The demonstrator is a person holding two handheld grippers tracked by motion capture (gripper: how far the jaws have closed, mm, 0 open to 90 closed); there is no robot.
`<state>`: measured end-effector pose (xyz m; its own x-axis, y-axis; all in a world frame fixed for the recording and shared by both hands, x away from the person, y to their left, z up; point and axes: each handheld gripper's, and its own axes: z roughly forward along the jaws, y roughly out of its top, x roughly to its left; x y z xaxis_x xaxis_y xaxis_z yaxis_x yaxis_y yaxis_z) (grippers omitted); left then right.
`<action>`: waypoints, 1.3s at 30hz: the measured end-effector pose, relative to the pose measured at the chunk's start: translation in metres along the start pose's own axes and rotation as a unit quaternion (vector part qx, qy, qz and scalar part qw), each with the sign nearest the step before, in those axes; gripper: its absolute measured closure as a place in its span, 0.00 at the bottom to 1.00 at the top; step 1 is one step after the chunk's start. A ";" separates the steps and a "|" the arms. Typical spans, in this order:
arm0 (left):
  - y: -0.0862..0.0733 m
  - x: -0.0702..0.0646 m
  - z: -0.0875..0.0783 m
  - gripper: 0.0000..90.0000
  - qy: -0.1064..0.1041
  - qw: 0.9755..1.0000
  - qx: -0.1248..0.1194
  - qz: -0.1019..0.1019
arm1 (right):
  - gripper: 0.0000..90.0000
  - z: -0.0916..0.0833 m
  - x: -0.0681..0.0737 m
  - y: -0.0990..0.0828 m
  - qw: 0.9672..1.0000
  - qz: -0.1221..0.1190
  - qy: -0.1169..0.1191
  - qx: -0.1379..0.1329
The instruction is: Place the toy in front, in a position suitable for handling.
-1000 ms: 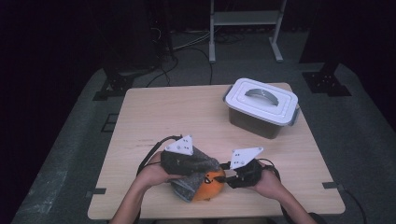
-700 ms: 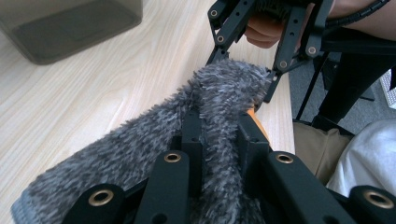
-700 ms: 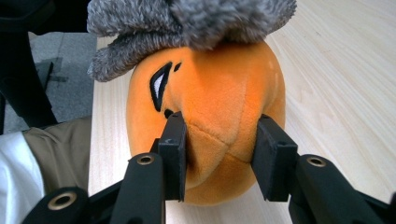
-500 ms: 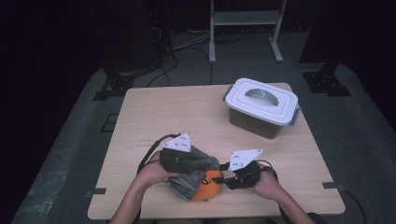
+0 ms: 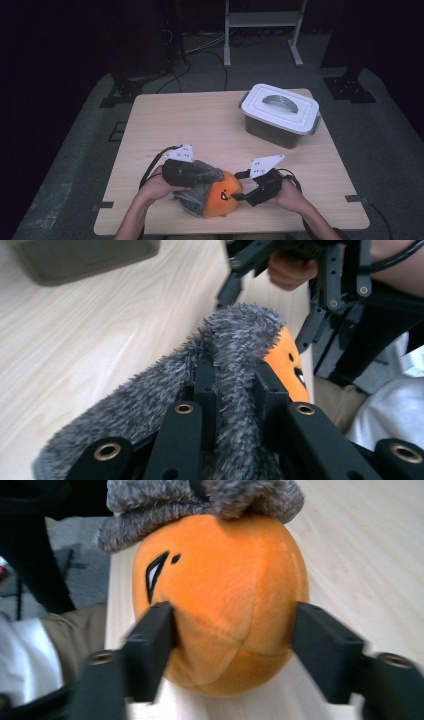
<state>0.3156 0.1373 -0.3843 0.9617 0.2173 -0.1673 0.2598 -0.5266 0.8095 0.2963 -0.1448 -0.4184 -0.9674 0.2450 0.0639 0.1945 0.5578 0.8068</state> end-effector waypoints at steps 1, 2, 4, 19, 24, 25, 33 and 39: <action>0.000 -0.001 0.001 0.85 -0.002 1.000 0.000 0.002 | 0.29 0.001 0.000 -0.001 1.000 0.001 0.004 0.003; 0.000 -0.002 0.001 0.85 -0.004 1.000 0.001 0.003 | 0.28 0.002 0.000 -0.001 1.000 0.002 0.007 0.003; 0.001 -0.003 0.001 0.85 -0.009 1.000 0.002 0.006 | 0.26 0.004 -0.001 -0.001 1.000 0.006 0.015 0.002; 0.035 -0.005 0.000 0.85 0.005 0.999 -0.005 0.038 | 0.58 0.000 -0.001 0.017 0.996 -0.071 -0.041 -0.022; 0.034 -0.003 0.013 0.85 0.007 0.999 0.024 0.043 | 0.57 0.008 -0.002 0.009 0.997 -0.079 -0.020 -0.011; 0.032 -0.003 0.014 0.85 0.007 0.999 0.022 0.040 | 0.57 0.006 -0.004 0.006 0.997 -0.077 -0.018 -0.011; 0.010 0.007 0.002 0.85 0.014 1.000 0.011 0.008 | 0.52 -0.007 -0.014 -0.017 0.998 -0.054 -0.010 0.008; -0.003 0.009 -0.003 0.85 0.015 1.000 0.006 -0.008 | 0.36 -0.007 -0.018 -0.014 1.000 -0.012 0.004 0.009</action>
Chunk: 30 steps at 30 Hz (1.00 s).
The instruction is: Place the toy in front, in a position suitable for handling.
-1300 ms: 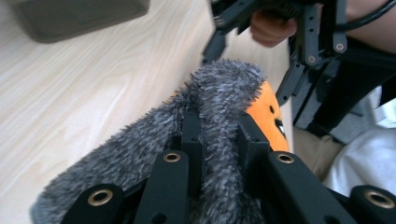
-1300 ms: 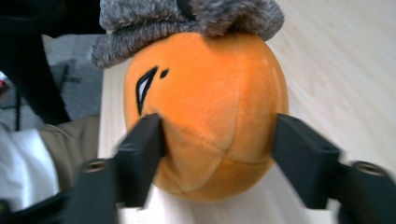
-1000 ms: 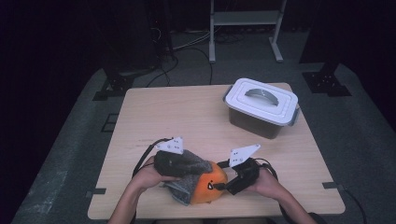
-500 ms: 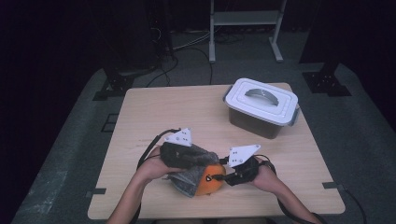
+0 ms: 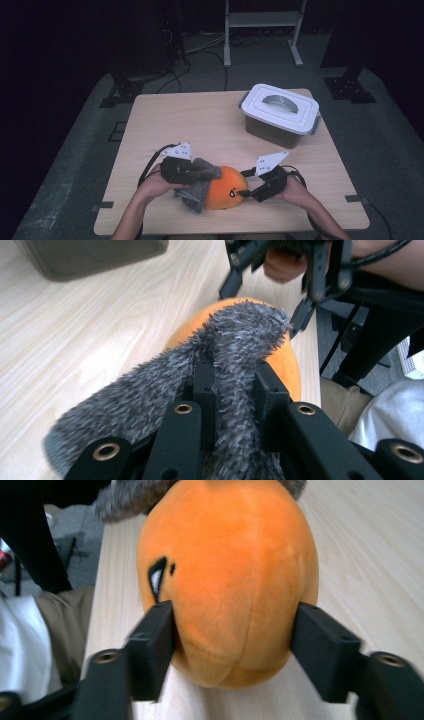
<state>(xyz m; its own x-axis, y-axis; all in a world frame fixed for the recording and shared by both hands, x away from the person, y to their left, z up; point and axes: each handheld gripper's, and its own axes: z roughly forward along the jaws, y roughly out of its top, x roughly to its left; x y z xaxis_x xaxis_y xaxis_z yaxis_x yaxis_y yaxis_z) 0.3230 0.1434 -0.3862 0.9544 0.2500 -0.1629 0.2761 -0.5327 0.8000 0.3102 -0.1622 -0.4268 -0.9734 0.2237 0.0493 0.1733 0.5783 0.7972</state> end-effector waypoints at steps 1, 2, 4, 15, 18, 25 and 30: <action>-0.001 0.000 0.000 0.84 -0.003 1.000 -0.003 -0.002 | 0.35 -0.001 0.000 0.002 1.000 0.005 0.003 -0.002; -0.002 -0.001 0.000 0.84 -0.009 1.000 -0.006 -0.005 | 0.34 -0.003 -0.001 0.003 1.000 0.011 0.008 -0.012; -0.002 -0.002 0.001 0.84 -0.016 1.000 -0.008 -0.005 | 0.32 -0.007 -0.002 0.005 0.999 0.025 0.018 -0.035; 0.004 -0.008 0.003 0.84 -0.024 1.000 -0.004 0.012 | 0.46 0.007 0.002 0.013 1.000 0.015 0.009 -0.014; 0.005 -0.007 -0.003 0.84 -0.010 1.000 -0.005 0.013 | 0.55 0.003 0.006 0.012 1.000 -0.014 -0.007 -0.016; -0.006 0.004 -0.014 0.84 0.014 1.000 0.008 -0.007 | 0.58 -0.009 0.005 0.014 0.998 -0.044 -0.025 -0.024; -0.008 0.003 -0.010 0.84 -0.008 1.000 -0.014 -0.015 | 0.58 -0.008 0.003 0.013 0.998 -0.037 -0.034 -0.027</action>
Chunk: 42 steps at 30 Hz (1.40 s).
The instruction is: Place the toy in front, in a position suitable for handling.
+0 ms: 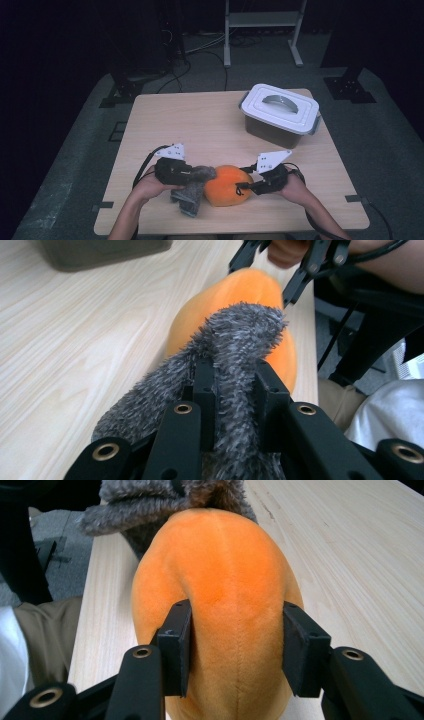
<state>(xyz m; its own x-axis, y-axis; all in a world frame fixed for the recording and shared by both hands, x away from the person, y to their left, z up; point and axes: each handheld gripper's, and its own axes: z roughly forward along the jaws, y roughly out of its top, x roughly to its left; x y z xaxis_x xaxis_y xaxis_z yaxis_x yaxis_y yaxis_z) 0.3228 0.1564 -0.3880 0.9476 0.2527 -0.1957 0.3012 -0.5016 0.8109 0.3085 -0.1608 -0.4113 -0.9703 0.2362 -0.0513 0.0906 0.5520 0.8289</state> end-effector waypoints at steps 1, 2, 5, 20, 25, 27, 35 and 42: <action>0.002 -0.001 0.002 0.84 -0.003 1.000 -0.003 0.001 | 0.58 0.001 0.001 0.000 1.000 0.000 -0.002 -0.001; 0.005 -0.002 0.003 0.84 -0.006 1.000 -0.003 0.005 | 0.58 0.002 0.002 0.001 1.000 0.000 -0.002 -0.002; 0.016 -0.006 0.008 0.84 -0.013 1.000 -0.008 0.018 | 0.58 0.006 0.007 0.005 1.000 -0.011 -0.003 -0.003; -0.002 -0.008 0.010 0.84 -0.027 1.000 -0.002 0.003 | 0.31 0.001 0.004 -0.006 0.999 0.044 0.024 0.000; -0.003 -0.010 0.010 0.84 -0.039 0.999 0.003 0.005 | 0.25 -0.001 0.002 -0.005 0.998 0.057 0.035 0.010; -0.003 -0.011 0.010 0.84 -0.047 0.999 0.004 0.005 | 0.23 0.003 0.002 -0.007 0.997 0.058 0.040 0.022; 0.006 -0.011 0.006 0.84 -0.038 0.999 -0.006 0.013 | 0.53 0.005 0.004 -0.003 0.999 0.032 0.022 0.016; 0.031 -0.018 0.008 0.84 -0.021 0.999 0.008 0.049 | 0.53 0.008 0.015 0.020 0.999 -0.022 -0.005 0.029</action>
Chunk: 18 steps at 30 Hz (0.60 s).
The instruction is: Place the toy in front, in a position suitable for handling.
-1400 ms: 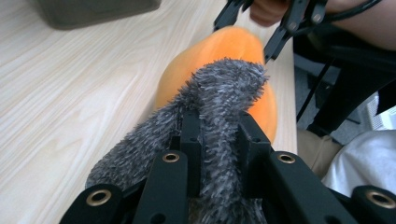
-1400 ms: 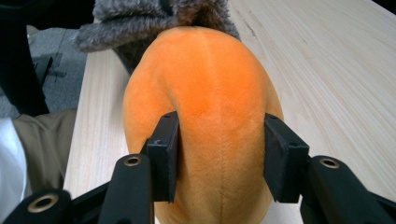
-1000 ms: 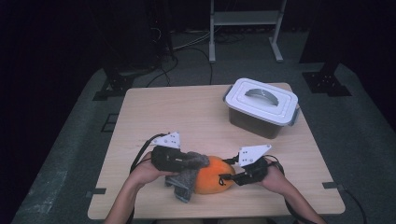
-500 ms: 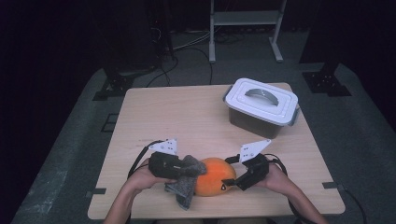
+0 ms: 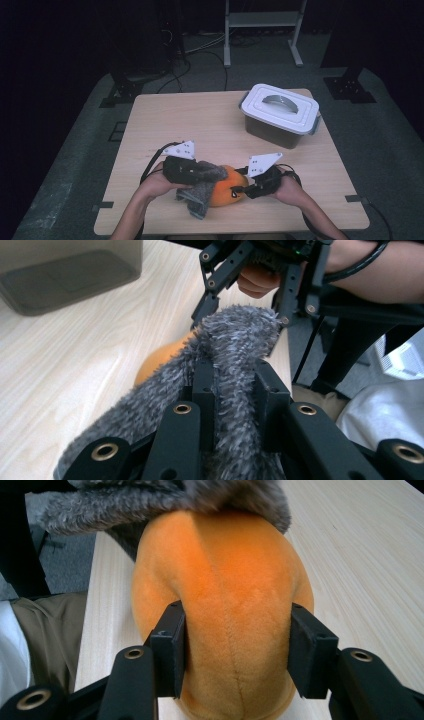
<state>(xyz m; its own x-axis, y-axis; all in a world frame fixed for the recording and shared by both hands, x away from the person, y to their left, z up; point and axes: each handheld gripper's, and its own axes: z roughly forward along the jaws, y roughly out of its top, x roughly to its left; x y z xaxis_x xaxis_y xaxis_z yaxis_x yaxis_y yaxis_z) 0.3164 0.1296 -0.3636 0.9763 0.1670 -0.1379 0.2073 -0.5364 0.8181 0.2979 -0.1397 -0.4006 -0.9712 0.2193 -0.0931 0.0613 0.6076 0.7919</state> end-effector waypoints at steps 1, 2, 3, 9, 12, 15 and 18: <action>-0.001 0.000 0.002 0.84 0.007 1.000 0.010 0.002 | 0.50 0.002 0.001 0.001 1.000 0.000 0.000 0.004; -0.003 0.000 0.004 0.84 0.010 1.000 0.017 0.001 | 0.45 0.003 0.000 0.000 1.000 0.004 0.005 0.009; -0.006 0.000 0.005 0.84 0.008 1.000 0.019 -0.002 | 0.40 0.005 -0.001 -0.002 1.000 0.014 0.010 0.011; -0.022 0.006 -0.003 0.84 0.015 1.000 0.006 -0.027 | 0.29 -0.001 -0.010 -0.014 0.999 0.045 0.027 0.008; -0.025 0.006 -0.007 0.84 0.015 0.999 0.008 -0.029 | 0.29 0.001 -0.011 -0.020 0.998 0.053 0.031 0.006; -0.027 0.005 -0.008 0.84 0.018 0.999 0.007 -0.032 | 0.43 0.007 -0.010 -0.020 0.998 0.057 0.033 -0.004; -0.024 0.005 -0.012 0.84 0.021 0.999 0.009 -0.028 | 0.56 0.005 -0.005 -0.016 0.999 0.033 0.013 -0.012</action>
<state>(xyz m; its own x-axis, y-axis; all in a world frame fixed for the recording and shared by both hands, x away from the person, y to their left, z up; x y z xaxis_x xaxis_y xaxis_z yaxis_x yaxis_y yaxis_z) 0.3152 0.1527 -0.3772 0.9596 0.2314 -0.1604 0.2638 -0.5396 0.7995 0.3033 -0.1463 -0.4156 -0.9710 0.2376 -0.0252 0.1194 0.5739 0.8101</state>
